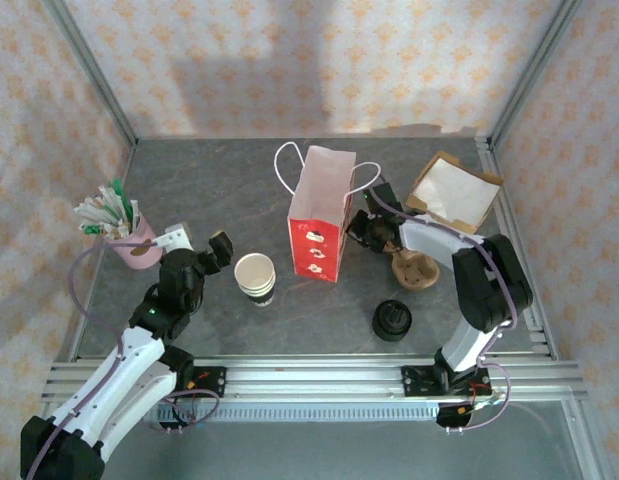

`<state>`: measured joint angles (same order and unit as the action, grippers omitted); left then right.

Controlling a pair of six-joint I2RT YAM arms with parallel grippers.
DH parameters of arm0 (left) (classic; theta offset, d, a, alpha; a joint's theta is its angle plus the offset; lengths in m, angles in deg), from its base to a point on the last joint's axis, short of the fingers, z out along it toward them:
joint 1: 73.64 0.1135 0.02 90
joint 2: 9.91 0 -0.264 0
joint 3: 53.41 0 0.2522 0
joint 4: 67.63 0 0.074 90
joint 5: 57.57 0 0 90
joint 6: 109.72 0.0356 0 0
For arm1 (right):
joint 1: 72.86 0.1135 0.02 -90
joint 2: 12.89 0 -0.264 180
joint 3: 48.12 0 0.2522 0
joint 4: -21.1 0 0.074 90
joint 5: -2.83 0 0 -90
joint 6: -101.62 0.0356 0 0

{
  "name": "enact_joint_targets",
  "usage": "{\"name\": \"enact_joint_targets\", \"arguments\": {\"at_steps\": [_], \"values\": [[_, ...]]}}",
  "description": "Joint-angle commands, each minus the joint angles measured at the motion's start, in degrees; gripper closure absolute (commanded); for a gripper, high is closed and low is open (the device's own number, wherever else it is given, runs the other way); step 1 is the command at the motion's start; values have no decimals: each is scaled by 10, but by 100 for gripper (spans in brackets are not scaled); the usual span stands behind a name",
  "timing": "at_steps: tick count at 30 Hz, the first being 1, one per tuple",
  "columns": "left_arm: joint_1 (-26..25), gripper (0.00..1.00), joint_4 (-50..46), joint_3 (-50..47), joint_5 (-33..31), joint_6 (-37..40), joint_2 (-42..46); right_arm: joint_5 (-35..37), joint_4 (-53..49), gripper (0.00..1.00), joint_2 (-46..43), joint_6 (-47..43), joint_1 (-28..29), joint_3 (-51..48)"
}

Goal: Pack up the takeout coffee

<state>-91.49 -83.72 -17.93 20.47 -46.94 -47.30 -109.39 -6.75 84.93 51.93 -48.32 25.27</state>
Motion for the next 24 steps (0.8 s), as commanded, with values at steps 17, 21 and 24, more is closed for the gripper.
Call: {"name": "enact_joint_targets", "arguments": {"at_steps": [17,21,24], "values": [[4,0,11,19,3,-3,5,39,9,100,117,9,4,76],[4,0,13,18,4,-4,3,46,2,100,133,7,3,96],[4,0,15,18,6,-3,0,44,0,100,147,2,0,112]]}}
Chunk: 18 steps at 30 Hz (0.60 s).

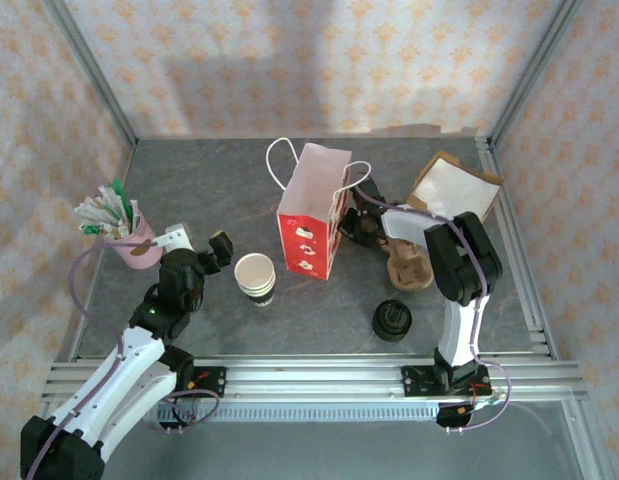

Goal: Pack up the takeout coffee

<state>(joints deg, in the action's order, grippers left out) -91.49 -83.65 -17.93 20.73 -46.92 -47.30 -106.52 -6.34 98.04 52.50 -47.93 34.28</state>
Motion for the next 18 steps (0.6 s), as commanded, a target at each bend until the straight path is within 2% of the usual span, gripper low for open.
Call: {"name": "enact_joint_targets", "arguments": {"at_steps": [1,18], "values": [[4,0,15,18,4,-3,-2,13,-5,100,24,-5,-5,29],[4,0,29,19,24,-3,-25,-11,-33,100,127,-25,-13,176]]}}
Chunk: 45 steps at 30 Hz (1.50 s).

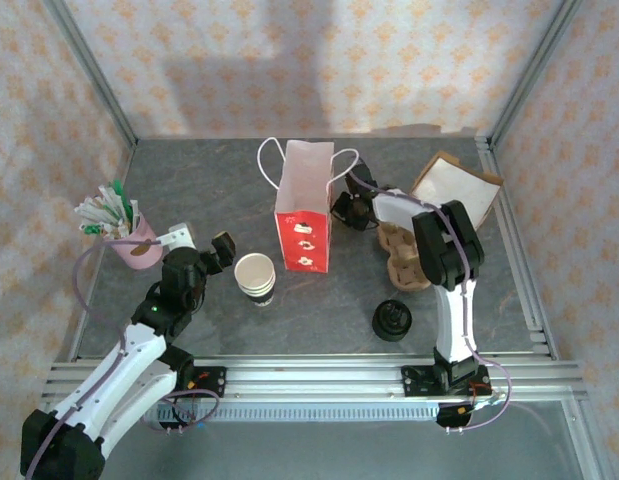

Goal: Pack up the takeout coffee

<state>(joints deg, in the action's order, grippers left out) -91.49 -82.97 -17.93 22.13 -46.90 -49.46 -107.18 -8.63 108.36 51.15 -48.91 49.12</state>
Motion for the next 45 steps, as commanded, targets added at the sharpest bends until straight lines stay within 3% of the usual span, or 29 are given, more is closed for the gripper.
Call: {"name": "enact_joint_targets", "arguments": {"at_steps": [1,7,12,21,30,35,38,41,45], "values": [[4,0,23,20,11,-3,-5,-11,-9,100,32,-12,-3,40],[4,0,30,20,20,-7,-18,-29,-34,97,56,-26,-5,101],[4,0,28,20,22,-13,-17,12,-61,90,-15,-41,-14,55],[4,0,-7,-4,-28,-31,82,75,-116,48,-231,-104,-10,-90],[6,0,-21,4,-38,-31,82,92,-218,1,-407,-161,48,-150],[7,0,-23,14,-32,-54,55,126,-277,1,-472,-143,82,-163],[11,0,-21,20,-16,-61,35,102,-273,1,-528,-126,85,-196],[31,0,-17,27,23,-79,8,67,-248,1,-592,-126,87,-232],[84,0,-15,39,95,-111,-39,96,-268,1,-632,-123,136,-218]]}}
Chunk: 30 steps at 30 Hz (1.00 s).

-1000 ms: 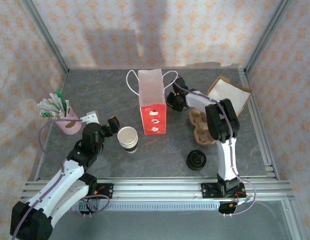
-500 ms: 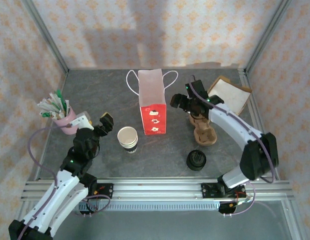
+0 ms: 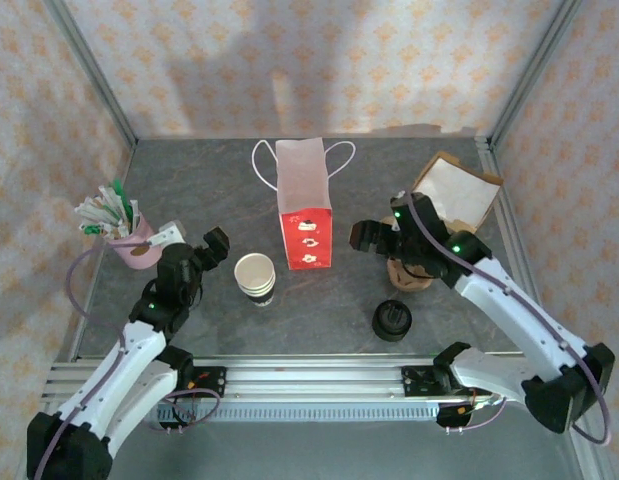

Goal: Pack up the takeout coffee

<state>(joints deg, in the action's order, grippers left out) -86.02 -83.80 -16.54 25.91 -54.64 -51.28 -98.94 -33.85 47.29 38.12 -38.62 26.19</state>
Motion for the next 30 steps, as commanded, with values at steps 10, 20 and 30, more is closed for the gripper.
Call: {"name": "enact_joint_targets", "arguments": {"at_steps": [10,20,30], "values": [[136,14,29,38,236,-97,-139,112,-67,12,96,-41,266,149],[162,38,44,40,275,-108,-193,58,-132,58,321,-91,340,356],[163,39,24,40,247,-96,-174,74,-225,71,517,-113,360,541]]}}
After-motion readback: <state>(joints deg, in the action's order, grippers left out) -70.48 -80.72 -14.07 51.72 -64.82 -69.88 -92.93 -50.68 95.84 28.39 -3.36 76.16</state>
